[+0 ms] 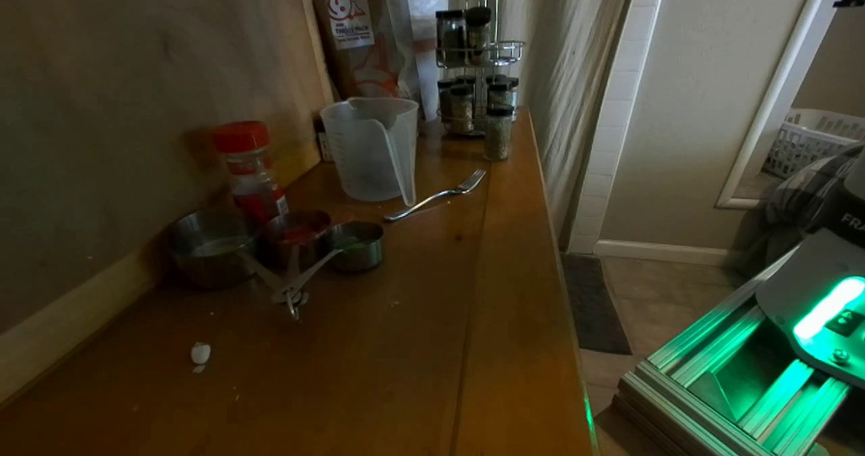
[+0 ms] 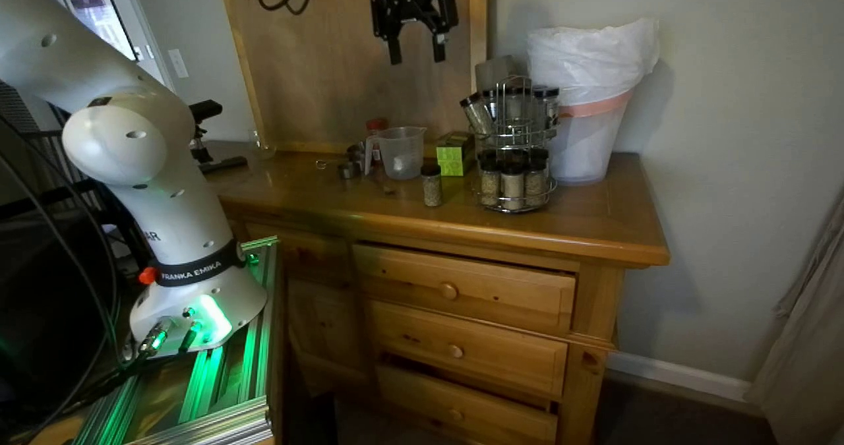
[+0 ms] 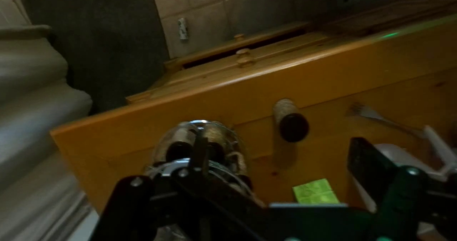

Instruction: Put the bottle into the jar

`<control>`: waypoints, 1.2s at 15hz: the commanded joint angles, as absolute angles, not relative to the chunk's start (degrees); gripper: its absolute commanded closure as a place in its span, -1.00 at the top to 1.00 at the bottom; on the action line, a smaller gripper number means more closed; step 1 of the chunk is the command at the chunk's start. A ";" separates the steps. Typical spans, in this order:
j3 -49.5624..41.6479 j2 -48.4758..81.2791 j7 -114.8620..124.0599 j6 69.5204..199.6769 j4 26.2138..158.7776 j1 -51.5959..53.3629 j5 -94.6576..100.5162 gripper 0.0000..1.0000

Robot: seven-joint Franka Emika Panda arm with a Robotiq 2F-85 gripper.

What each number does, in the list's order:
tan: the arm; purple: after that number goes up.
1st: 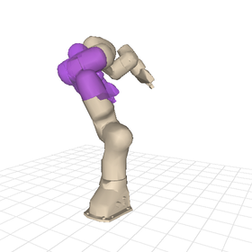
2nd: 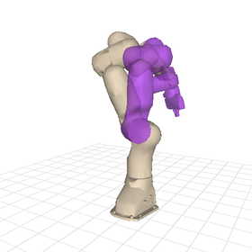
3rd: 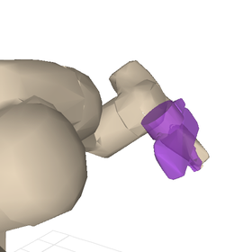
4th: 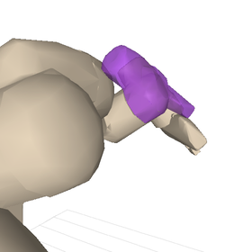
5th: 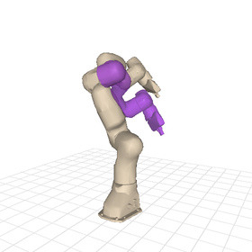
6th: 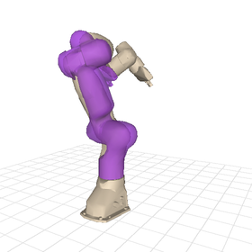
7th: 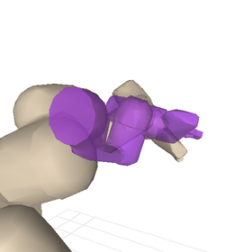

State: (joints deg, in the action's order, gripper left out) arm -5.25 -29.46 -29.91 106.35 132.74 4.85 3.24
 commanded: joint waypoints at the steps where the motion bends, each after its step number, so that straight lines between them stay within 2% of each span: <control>1: -3.50 -34.78 -34.09 97.85 130.79 10.65 -2.53 1.00; 3: -1.40 -35.47 -35.58 97.18 131.48 13.79 -3.38 1.00; 9: -2.26 -35.17 -32.61 98.25 131.33 11.90 -1.91 1.00; 12: -1.64 -33.99 -36.38 104.84 132.70 16.59 -9.62 1.00; 18: 8.41 -22.90 -40.01 117.88 129.75 27.09 -18.11 1.00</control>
